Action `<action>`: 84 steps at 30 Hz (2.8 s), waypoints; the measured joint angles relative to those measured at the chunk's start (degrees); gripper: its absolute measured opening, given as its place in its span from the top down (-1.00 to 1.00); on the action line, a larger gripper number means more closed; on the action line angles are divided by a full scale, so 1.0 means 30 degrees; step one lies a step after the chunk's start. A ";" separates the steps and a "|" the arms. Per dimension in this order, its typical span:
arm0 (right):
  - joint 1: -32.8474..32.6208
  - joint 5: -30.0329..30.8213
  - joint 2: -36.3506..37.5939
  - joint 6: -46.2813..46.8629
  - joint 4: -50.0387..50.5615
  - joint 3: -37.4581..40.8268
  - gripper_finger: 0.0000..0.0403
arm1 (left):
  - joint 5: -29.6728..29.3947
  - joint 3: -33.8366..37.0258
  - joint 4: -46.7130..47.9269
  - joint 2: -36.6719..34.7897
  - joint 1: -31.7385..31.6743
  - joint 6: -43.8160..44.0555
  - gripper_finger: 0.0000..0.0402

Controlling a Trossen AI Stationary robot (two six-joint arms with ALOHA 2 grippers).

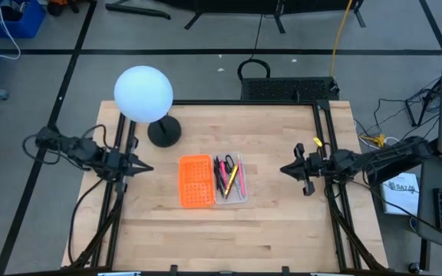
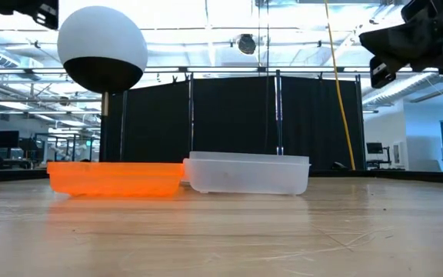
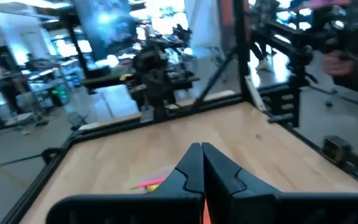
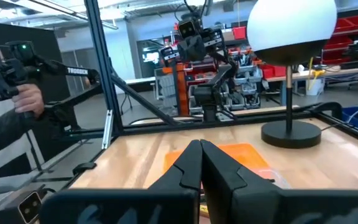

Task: Pick & place school supplies into a supply box
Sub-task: Return to Home Position

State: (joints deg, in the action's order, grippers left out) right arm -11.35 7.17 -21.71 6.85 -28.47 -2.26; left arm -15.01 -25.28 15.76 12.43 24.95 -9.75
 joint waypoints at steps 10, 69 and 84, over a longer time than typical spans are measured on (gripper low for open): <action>0.0007 -0.0658 0.1156 -0.0802 0.0430 0.0474 1.00 | -0.0997 0.3271 -0.5416 -0.0818 0.1218 -0.2989 1.00; 0.3477 0.0435 -0.0009 -0.0301 0.1597 0.0481 1.00 | 0.9130 0.8213 -0.6096 -0.2028 -0.8821 -0.1336 0.98; 0.2045 -0.1435 0.1468 -0.1593 0.3304 -0.0563 1.00 | 0.9560 0.8213 -0.6154 -0.2028 -0.9682 -0.1650 0.99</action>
State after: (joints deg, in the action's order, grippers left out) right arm -5.22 2.87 -17.30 2.07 -18.56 -3.95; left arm 13.67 -0.64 -2.70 6.35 -4.10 -14.70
